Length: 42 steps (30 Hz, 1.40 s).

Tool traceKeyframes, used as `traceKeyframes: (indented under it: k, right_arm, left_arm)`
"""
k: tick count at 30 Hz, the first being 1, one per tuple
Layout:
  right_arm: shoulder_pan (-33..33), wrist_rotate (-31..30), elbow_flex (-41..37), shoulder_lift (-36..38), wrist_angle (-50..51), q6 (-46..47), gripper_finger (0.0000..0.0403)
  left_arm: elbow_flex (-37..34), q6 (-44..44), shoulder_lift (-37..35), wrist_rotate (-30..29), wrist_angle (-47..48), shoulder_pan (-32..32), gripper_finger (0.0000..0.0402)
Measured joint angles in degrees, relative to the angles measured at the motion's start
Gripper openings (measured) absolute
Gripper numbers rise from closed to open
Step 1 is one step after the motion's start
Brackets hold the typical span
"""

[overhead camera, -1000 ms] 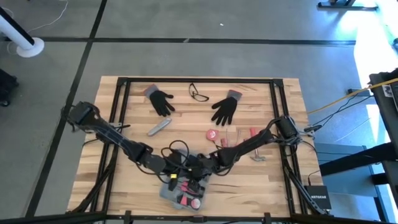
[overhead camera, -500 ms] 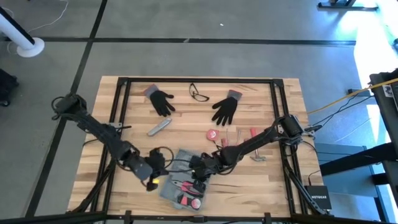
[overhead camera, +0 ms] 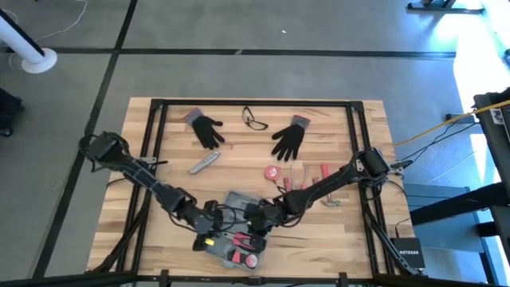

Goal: Prefit tool cases

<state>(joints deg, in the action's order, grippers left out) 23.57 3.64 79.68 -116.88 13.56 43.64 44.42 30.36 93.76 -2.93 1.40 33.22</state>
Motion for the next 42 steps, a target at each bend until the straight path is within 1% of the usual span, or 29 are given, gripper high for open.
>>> traceKeyframes:
  k: [4,10,15,18,21,26,29,32,39,42]
  right_arm:
    - [0.0,0.0,0.0,0.0,0.0,0.0,0.0000]
    - [0.0,0.0,0.0,0.0,0.1,0.0,0.0000]
    - [0.0,0.0,0.0,0.0,0.1,0.0,0.0000]
    - [0.0,0.0,0.0,0.0,0.1,0.0,0.0000]
    - [0.0,-0.7,0.0,0.0,0.1,-0.4,0.0000]
    - [0.0,-3.0,0.0,0.0,0.1,-0.5,0.0000]
    - [0.0,-3.7,0.0,0.0,0.1,-0.4,0.0000]
    - [0.0,-4.1,0.0,0.0,0.0,-0.2,0.0000]
    - [-0.1,-6.0,0.0,0.0,-0.1,-0.1,0.0000]
    - [-0.1,-6.4,0.0,0.0,-0.4,0.7,0.0000]
  left_arm:
    - [1.3,-0.4,-0.5,-0.4,-0.8,-0.3,0.0141]
    - [1.2,-4.8,2.3,-0.6,-0.8,-0.4,0.0193]
    - [1.8,-8.9,3.2,-1.6,-1.0,-0.3,0.0219]
    - [1.9,-13.5,3.3,-5.0,-0.1,-0.2,0.0223]
    - [1.9,-17.7,3.7,-9.3,1.4,-0.3,0.0223]
    - [2.0,-22.3,4.9,-13.0,0.3,-0.2,0.0221]
    - [2.0,-22.7,5.3,-17.7,0.1,0.2,0.0209]
    - [1.9,-26.0,6.5,-21.9,-1.3,0.2,0.0193]
    - [3.6,-33.9,10.6,-23.5,-3.0,0.2,0.0154]
    - [5.6,-34.1,11.0,-23.3,-2.1,-0.9,0.0114]
